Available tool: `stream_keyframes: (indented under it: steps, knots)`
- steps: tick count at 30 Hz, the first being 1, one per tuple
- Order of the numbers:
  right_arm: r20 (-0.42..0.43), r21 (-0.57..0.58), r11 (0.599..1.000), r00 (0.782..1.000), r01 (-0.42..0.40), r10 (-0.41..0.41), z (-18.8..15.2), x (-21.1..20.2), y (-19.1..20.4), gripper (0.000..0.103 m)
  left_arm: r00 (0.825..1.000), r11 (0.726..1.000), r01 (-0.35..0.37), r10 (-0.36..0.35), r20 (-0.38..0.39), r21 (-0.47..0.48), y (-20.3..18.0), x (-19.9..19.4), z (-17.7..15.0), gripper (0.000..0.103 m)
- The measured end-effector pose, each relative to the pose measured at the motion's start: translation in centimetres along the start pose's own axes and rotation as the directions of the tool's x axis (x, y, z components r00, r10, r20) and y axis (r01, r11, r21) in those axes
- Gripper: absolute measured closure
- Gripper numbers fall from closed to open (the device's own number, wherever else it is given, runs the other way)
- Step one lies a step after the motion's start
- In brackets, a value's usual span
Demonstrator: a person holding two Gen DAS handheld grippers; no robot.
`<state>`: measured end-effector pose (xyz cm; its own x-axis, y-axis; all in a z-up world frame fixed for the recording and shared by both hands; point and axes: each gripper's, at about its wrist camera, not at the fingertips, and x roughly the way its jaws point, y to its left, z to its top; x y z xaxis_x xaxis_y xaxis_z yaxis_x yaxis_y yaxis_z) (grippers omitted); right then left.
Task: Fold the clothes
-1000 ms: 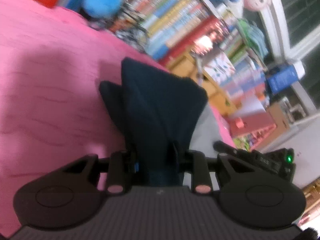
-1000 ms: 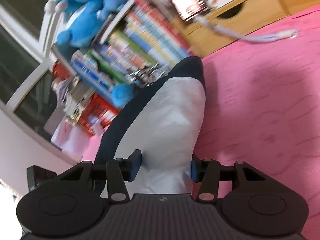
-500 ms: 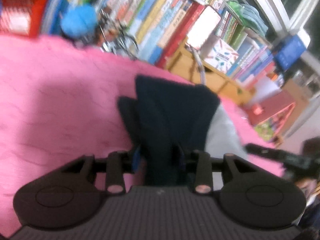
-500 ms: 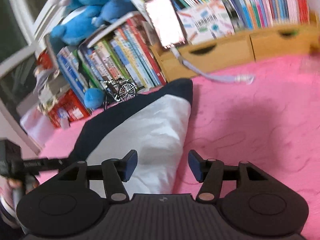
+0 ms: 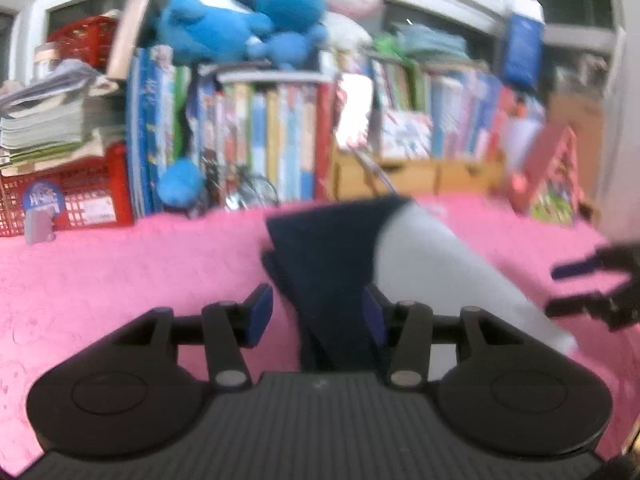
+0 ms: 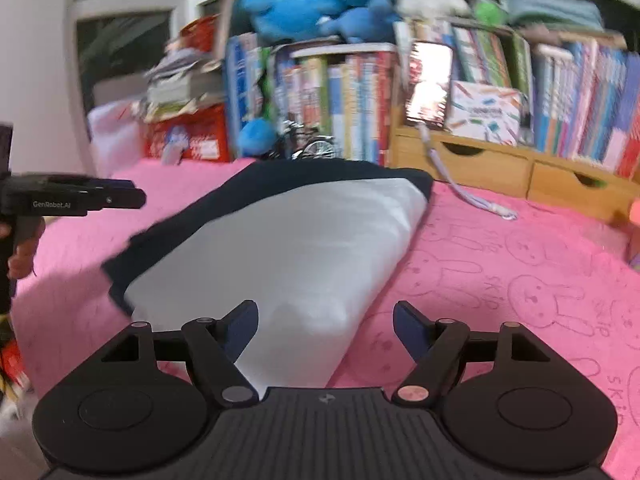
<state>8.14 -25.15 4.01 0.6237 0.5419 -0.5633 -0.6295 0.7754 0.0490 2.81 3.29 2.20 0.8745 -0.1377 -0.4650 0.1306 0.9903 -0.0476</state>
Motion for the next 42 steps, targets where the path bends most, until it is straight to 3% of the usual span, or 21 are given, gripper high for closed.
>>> stream_keyframes:
  steps: [3, 6, 11, 17, 21, 26, 30, 33, 42]
  knots:
    - [0.007, -0.037, 0.999, 1.0, -0.004, 0.004, -1.1, -0.8, 2.1, 0.026, 0.999, 1.0, 0.016, -0.016, -0.05, 0.003, -1.1, -0.6, -1.3, 0.054]
    - [0.0, -0.044, 0.999, 1.0, -0.002, 0.002, -2.2, -1.3, 3.3, 0.022, 0.992, 0.999, -0.033, 0.036, -0.117, 0.029, -2.5, -0.8, -2.2, 0.053]
    - [-0.022, -0.039, 0.999, 1.0, 0.004, -0.005, -4.0, -1.9, 4.8, 0.022, 0.988, 1.0, -0.023, 0.025, -0.155, 0.018, -3.4, -1.5, -3.3, 0.047]
    - [-0.031, -0.031, 0.999, 0.999, 0.015, -0.016, -5.2, -2.5, 5.8, 0.019, 0.985, 1.0, -0.014, 0.014, -0.17, 0.005, -4.0, -1.9, -3.8, 0.043]
    - [-0.027, -0.034, 0.999, 0.999, 0.017, -0.018, -5.3, -2.8, 6.0, 0.016, 0.986, 1.0, -0.006, 0.005, -0.169, -0.005, -4.1, -2.1, -4.0, 0.032]
    - [-0.021, -0.044, 0.999, 0.999, 0.026, -0.027, -5.2, -2.7, 6.1, 0.013, 0.98, 0.999, -0.024, 0.019, -0.198, -0.023, -3.8, -1.2, -4.2, 0.028]
    - [0.001, -0.06, 0.997, 0.998, 0.056, -0.056, -5.2, -2.3, 5.9, 0.003, 0.974, 0.998, -0.014, 0.001, -0.228, -0.058, -3.0, -0.1, -4.6, 0.024]
    - [0.03, -0.088, 0.991, 0.995, 0.102, -0.1, -5.4, -1.5, 5.9, 0.0, 0.974, 0.999, -0.017, 0.006, -0.229, -0.047, -2.9, 0.4, -5.0, 0.012]
    - [-0.005, -0.167, 0.98, 0.994, 0.108, -0.11, -5.4, 0.6, 4.8, 0.0, 0.983, 0.998, 0.036, -0.026, -0.18, 0.051, -2.2, 0.6, -4.1, 0.005]
